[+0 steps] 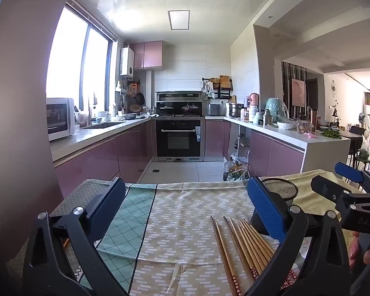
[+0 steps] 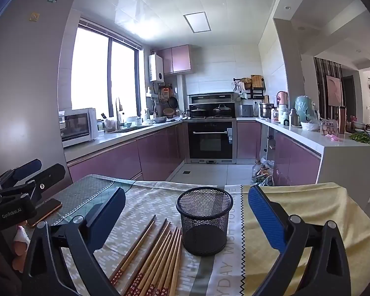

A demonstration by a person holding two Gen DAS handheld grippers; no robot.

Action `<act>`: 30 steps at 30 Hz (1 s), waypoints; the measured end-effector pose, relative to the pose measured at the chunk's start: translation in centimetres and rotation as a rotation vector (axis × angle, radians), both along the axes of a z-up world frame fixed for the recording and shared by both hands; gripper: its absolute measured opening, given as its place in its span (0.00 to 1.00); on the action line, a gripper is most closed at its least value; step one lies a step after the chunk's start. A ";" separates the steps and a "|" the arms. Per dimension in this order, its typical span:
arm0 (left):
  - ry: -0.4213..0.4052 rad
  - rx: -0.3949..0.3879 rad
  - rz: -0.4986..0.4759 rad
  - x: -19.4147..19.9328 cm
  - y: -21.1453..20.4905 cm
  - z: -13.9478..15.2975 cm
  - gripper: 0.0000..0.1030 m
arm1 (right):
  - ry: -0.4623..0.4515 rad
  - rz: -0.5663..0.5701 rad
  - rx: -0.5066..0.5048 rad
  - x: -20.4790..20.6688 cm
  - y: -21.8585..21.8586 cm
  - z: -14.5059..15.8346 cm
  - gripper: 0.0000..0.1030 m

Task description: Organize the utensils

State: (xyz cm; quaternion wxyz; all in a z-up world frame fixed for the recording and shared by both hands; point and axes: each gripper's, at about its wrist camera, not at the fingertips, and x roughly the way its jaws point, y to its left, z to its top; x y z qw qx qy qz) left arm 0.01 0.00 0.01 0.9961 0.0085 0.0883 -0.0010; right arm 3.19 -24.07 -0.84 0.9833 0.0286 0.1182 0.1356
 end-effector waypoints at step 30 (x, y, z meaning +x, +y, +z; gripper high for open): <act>-0.028 0.002 -0.007 -1.6 -0.4 0.9 0.95 | -0.022 0.003 0.012 -0.4 0.4 0.5 0.94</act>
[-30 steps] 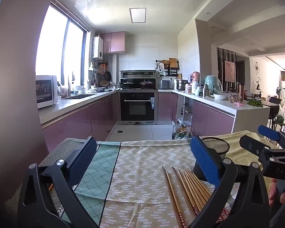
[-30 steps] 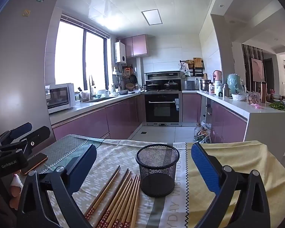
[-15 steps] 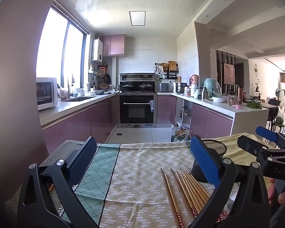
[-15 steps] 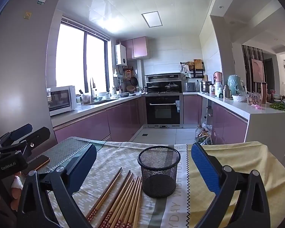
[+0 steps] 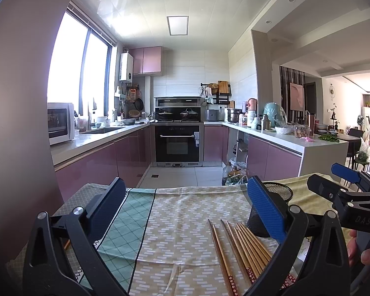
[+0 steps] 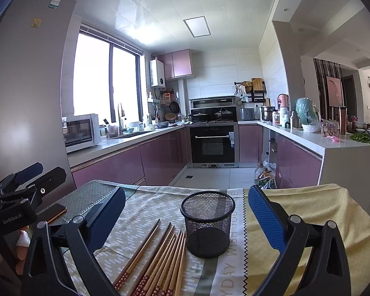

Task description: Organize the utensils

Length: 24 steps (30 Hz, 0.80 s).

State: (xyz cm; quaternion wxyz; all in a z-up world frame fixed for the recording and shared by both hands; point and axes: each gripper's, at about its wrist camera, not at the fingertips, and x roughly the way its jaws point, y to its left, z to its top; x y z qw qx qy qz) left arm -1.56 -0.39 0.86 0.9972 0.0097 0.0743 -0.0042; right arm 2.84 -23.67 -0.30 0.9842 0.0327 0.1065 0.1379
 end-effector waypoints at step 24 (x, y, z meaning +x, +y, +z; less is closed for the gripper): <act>0.000 -0.003 -0.004 0.0 0.1 -0.2 0.94 | -0.004 0.003 0.011 -0.5 -0.1 0.2 0.94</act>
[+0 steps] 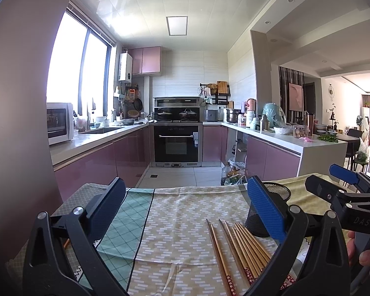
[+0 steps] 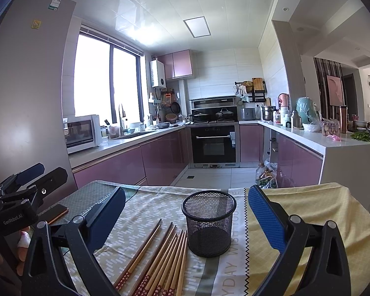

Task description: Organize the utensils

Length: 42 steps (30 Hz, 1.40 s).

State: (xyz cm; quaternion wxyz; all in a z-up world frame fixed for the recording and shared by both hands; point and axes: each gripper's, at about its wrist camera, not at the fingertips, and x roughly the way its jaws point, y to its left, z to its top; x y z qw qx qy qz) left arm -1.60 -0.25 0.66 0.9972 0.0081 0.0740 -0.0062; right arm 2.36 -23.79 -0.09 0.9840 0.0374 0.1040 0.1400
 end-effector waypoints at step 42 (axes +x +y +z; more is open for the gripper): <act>0.002 -0.002 -0.005 0.0 0.0 -0.1 0.94 | -0.005 0.004 0.014 -0.1 0.0 0.0 0.94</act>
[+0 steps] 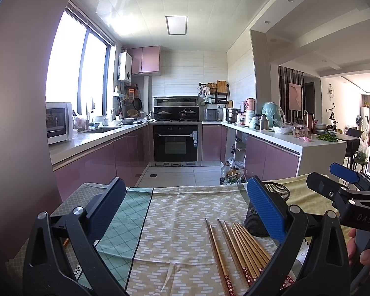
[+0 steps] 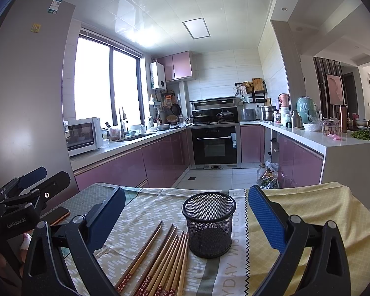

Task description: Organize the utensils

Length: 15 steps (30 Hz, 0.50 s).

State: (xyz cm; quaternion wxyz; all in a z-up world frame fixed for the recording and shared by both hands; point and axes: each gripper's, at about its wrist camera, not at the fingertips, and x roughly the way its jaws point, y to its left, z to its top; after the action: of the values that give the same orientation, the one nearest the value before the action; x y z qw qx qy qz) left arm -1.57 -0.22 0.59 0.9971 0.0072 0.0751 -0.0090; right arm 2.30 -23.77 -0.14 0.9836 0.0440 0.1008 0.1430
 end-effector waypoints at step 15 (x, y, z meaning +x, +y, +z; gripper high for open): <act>0.007 0.001 -0.004 0.1 -0.2 -0.2 0.95 | 0.000 0.000 0.005 0.2 0.1 0.0 0.94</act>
State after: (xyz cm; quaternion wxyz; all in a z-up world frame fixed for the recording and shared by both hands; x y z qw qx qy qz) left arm -1.47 -0.43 0.36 0.9968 0.0079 0.0784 -0.0109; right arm 2.48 -23.71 -0.16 0.9835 0.0464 0.1006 0.1433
